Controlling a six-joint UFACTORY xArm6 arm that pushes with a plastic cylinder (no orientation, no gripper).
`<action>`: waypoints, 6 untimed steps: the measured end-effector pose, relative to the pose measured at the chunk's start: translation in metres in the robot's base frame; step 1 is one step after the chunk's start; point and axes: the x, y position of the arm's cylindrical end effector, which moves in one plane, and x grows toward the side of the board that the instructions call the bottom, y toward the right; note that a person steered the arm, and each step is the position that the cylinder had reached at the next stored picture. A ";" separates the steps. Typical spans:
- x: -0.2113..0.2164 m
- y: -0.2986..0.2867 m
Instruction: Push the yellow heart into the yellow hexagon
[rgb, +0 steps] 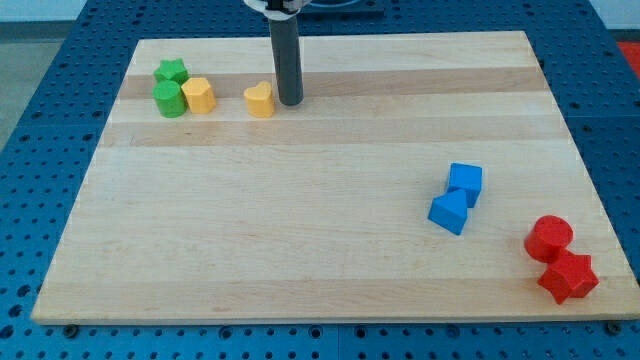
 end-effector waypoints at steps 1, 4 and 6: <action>0.000 0.000; 0.000 -0.056; 0.000 -0.068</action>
